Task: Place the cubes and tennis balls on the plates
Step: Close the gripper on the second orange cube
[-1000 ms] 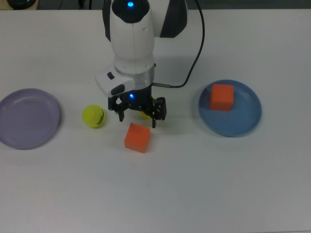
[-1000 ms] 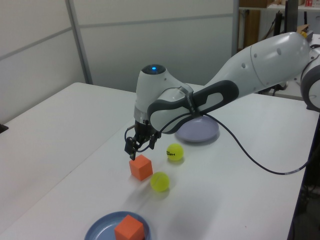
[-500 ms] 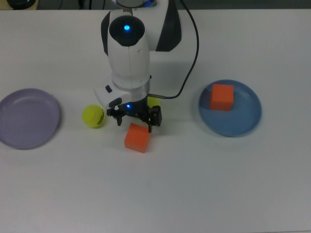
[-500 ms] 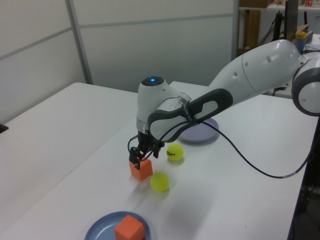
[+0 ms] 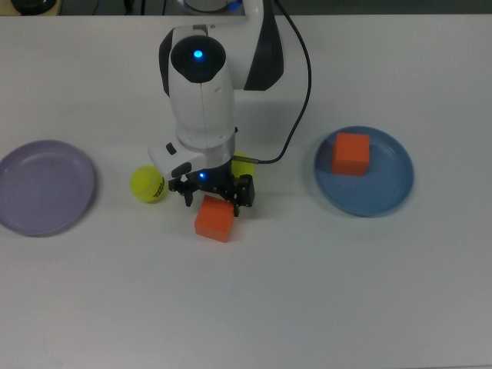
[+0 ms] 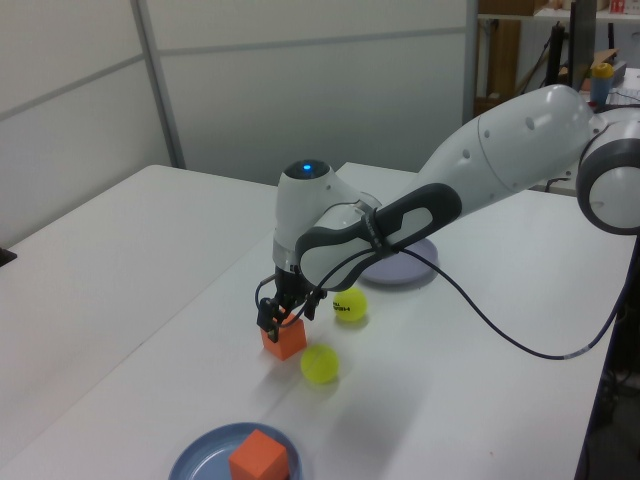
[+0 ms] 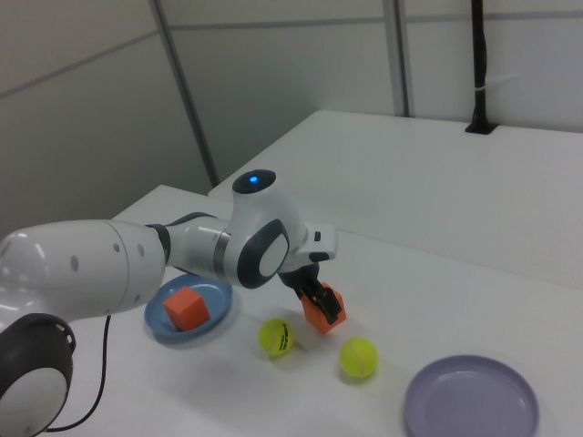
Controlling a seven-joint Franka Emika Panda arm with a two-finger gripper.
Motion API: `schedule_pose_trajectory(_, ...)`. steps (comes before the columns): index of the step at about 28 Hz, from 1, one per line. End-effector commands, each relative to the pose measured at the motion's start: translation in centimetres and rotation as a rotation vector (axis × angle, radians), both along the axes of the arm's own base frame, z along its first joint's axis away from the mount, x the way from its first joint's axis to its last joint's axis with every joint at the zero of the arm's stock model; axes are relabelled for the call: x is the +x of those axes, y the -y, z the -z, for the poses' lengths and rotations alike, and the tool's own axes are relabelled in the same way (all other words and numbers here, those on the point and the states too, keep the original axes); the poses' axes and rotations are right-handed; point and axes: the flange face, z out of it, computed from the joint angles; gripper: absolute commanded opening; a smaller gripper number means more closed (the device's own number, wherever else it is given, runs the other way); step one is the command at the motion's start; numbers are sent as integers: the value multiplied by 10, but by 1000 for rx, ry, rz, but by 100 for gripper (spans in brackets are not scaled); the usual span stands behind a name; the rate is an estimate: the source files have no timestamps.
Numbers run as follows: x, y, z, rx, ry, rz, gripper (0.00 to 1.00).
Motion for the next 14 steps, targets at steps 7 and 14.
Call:
schedule_pose_trajectory(7, 6, -13, 0, 18, 25, -27, 99)
schedule_pose_trajectory(14, 6, -13, 0, 24, 25, -26, 0)
